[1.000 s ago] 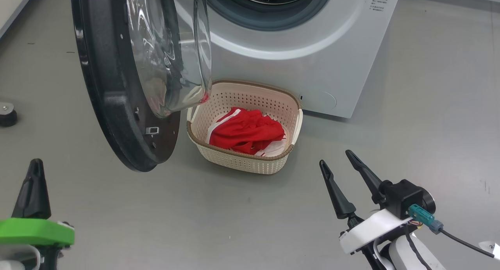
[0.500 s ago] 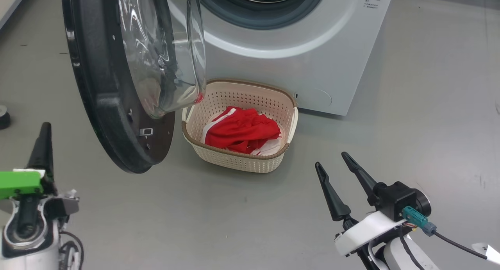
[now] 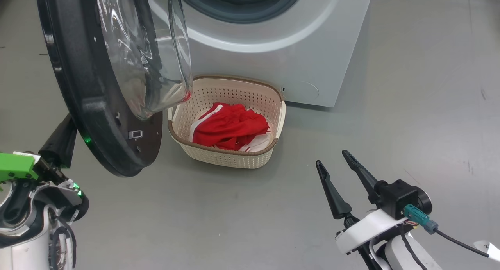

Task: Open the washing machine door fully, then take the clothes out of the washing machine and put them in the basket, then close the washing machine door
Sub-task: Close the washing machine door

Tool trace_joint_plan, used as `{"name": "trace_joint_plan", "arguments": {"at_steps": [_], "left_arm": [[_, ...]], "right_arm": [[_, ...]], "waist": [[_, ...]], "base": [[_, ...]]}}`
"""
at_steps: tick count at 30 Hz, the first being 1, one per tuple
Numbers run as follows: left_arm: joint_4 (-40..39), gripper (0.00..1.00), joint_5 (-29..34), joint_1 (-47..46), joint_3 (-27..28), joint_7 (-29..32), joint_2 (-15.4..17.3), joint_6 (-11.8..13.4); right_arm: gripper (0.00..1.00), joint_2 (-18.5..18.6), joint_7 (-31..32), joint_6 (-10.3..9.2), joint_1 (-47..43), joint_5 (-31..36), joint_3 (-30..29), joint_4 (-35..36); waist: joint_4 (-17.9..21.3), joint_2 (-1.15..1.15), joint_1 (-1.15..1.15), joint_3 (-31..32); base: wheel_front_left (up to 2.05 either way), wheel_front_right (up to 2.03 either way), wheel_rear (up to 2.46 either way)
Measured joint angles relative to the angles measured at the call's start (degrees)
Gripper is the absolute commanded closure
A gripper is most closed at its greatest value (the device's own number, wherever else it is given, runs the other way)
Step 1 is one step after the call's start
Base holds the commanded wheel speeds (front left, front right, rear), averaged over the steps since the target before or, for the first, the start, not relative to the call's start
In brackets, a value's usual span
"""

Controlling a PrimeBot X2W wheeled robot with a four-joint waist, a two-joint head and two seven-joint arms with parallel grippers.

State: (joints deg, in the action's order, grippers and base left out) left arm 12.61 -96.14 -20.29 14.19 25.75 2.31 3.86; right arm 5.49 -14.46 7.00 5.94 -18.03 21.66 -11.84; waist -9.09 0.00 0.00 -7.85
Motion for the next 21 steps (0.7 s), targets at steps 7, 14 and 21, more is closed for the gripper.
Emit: {"name": "trace_joint_plan", "arguments": {"at_steps": [7, 14, 21], "left_arm": [[-0.32, 1.00, -2.07, -0.01, -0.99, 2.72, 0.07, 0.99], [-0.76, 1.00, -2.78, -0.02, -2.24, 4.00, 0.01, 1.48], [-1.52, 1.00, -3.15, -0.70, -3.98, 4.27, -0.08, 1.90]], "right_arm": [[0.00, 0.09, 0.00, 0.00, 0.73, 0.00, 0.49, -0.14], [0.00, 0.18, 0.00, 0.00, 1.33, 0.00, 0.79, -0.12], [0.00, 0.15, 0.00, 0.00, 2.19, 0.01, 0.82, 0.08]], "waist": [[1.24, 0.00, 0.00, -0.62], [3.03, 0.00, 0.00, -1.56], [5.73, 0.00, 0.00, -2.97]], "base": [[0.00, 0.00, 0.00], [0.00, 0.00, 0.00], [0.00, 0.00, 0.00]]}}
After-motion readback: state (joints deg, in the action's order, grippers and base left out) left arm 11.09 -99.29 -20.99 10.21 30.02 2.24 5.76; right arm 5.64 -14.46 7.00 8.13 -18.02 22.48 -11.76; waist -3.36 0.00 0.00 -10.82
